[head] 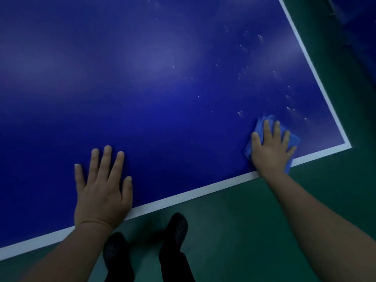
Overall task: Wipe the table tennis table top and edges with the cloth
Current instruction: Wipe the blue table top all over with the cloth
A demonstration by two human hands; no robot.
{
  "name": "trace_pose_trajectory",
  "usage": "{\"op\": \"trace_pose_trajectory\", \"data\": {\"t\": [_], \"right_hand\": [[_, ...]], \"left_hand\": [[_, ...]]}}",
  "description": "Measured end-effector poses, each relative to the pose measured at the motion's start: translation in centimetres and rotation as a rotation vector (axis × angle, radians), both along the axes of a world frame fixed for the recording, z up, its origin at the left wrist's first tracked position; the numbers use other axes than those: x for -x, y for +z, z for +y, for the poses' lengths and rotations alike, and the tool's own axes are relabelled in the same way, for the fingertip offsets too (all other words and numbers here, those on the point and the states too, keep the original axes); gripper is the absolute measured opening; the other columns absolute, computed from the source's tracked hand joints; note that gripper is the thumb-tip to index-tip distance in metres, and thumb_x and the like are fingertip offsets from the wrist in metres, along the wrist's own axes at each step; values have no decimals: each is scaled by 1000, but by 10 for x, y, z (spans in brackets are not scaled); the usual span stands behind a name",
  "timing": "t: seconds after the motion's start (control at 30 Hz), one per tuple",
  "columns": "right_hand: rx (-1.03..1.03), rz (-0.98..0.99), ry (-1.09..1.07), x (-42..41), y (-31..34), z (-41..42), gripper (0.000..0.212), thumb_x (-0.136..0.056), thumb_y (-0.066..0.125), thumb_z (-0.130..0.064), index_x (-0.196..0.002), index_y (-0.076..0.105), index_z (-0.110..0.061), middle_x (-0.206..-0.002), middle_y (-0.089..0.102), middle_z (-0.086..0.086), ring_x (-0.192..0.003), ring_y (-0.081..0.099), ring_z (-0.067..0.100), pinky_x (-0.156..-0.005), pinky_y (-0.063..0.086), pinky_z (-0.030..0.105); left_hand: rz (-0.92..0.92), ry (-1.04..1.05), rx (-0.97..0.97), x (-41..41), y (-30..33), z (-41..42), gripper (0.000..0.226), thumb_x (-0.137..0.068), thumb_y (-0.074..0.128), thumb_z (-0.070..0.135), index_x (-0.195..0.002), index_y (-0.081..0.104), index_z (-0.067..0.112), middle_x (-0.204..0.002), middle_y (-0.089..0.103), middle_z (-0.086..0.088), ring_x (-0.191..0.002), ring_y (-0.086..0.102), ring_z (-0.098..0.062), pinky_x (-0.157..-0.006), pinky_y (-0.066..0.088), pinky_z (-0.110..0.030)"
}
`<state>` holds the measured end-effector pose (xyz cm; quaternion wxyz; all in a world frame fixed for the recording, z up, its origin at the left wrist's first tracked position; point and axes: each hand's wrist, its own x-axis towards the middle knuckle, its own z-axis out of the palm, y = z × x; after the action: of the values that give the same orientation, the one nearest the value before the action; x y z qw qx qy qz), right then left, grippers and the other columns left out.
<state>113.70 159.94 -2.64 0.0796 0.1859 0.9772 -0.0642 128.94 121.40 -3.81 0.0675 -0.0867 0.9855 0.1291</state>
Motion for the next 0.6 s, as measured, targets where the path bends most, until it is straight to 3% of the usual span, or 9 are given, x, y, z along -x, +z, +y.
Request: {"op": "trace_pose_trajectory", "data": {"t": [0.07, 0.1, 0.23, 0.3, 0.37, 0.47, 0.6], "right_hand": [[12, 8, -113, -6, -2, -27, 64, -102, 21, -58, -161, 8, -37, -170, 0, -5, -155, -4, 30, -119, -1, 67], [5, 8, -56, -15, -4, -49, 63, -102, 22, -57, -161, 8, -37, -170, -1, -5, -155, -4, 31, -119, -2, 68], [-11, 49, 629, -72, -12, -96, 64, -100, 23, -63, -158, 19, -37, -168, 9, -7, -156, 3, 31, -120, -2, 66], [-21, 19, 786, -65, -12, -63, 62, -101, 20, -66, -157, 16, -39, -168, 12, -8, -156, 4, 28, -119, 6, 68], [-51, 5, 687, -43, -10, -19, 65, -98, 17, -69, -157, 12, -41, -168, 9, -10, -156, 3, 26, -119, 7, 67], [-50, -50, 303, -12, -4, 24, 71, -93, 13, -69, -159, 7, -42, -169, 2, -11, -156, -4, 24, -121, -3, 63], [32, -5, -72, -11, -4, -20, 65, -101, 19, -61, -160, 5, -39, -170, -3, -7, -155, -8, 29, -119, -4, 67]], "left_hand": [[7, 9, -2, 0, -1, 0, 67, -98, 24, 47, -158, 27, 18, -168, 11, -4, -156, -2, -23, -124, -6, -54], [9, 11, 1, 0, -1, -1, 67, -98, 24, 47, -158, 27, 18, -168, 11, -4, -156, -2, -22, -124, -5, -55], [13, 7, 17, 0, -2, 0, 67, -98, 25, 46, -158, 27, 17, -168, 11, -5, -156, -1, -23, -123, -2, -57], [14, 6, 20, 0, -2, 0, 67, -98, 25, 46, -158, 27, 16, -167, 11, -5, -156, -1, -23, -123, -3, -57], [13, 13, 19, 0, -2, -1, 68, -97, 26, 46, -158, 28, 16, -167, 12, -6, -156, 0, -24, -123, -3, -56], [7, 9, 24, 1, -2, 0, 68, -97, 26, 46, -158, 29, 15, -167, 13, -6, -156, 1, -24, -124, -4, -54], [13, 15, 26, 1, -2, -1, 67, -97, 26, 45, -158, 29, 15, -167, 12, -6, -156, 1, -24, -124, -4, -54]]}}
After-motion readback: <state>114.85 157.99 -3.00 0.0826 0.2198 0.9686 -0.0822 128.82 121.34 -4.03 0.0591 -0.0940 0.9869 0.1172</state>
